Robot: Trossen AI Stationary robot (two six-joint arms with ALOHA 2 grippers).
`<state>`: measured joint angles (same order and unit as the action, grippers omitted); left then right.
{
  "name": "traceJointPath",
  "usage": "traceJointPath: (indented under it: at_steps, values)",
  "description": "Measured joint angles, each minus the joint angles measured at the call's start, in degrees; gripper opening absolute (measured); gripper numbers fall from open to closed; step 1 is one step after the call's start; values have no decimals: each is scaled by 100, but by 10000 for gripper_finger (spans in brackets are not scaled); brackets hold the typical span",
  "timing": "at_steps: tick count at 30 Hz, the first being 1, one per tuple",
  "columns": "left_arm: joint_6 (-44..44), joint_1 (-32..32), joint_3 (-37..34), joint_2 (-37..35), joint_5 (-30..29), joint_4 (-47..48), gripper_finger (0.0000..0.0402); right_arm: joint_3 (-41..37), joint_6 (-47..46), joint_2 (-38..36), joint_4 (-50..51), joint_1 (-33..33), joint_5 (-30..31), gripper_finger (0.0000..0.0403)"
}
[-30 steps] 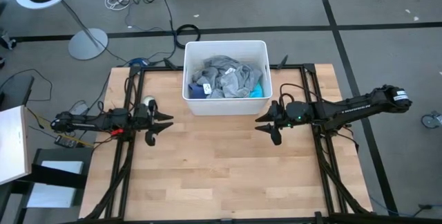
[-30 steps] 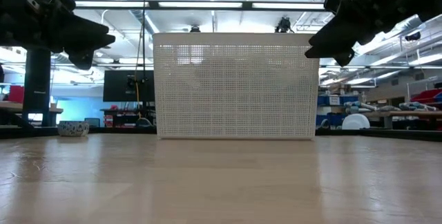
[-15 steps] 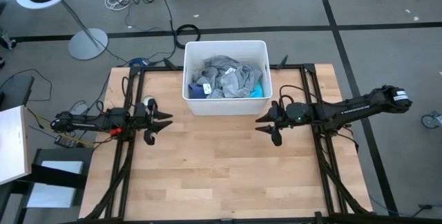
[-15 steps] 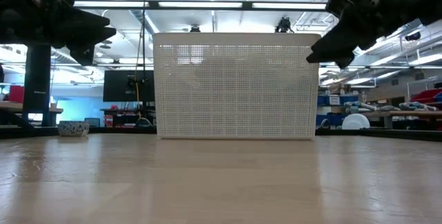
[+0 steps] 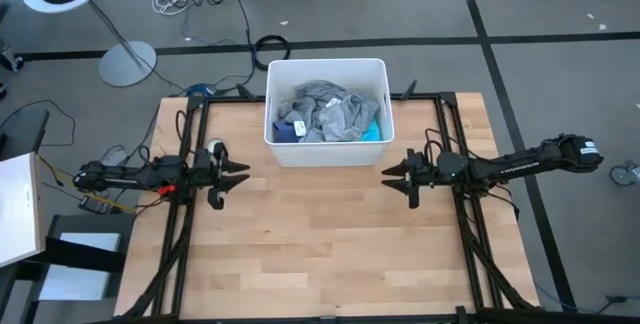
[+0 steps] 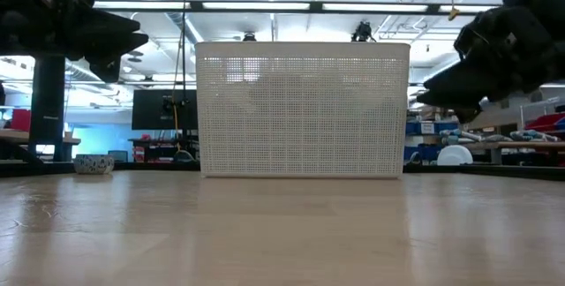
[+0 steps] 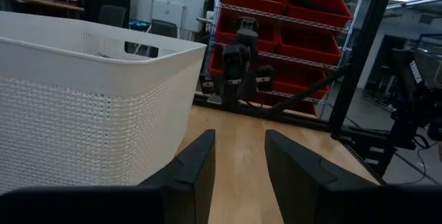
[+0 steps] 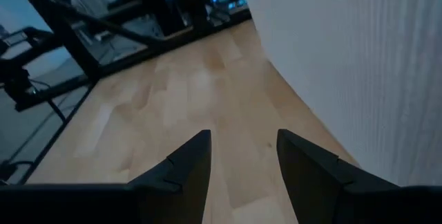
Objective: Sort clothes
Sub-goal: Return to Home Position
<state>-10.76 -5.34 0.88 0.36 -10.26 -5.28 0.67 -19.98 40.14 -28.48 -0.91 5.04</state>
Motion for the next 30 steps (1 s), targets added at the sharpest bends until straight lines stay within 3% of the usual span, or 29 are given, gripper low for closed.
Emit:
traceJointPath:
  at_steps: [9,23,30]
  values:
    - [1,-1,3,4,1,-109,131,-11,334,-1154,554,-88,-37,166]
    - [0,0,3,4,2,-116,131,-15,539,-3308,2646,-271,241,167]
    - [0,0,5,4,0,-120,131,-9,1241,-3633,2655,-199,421,167]
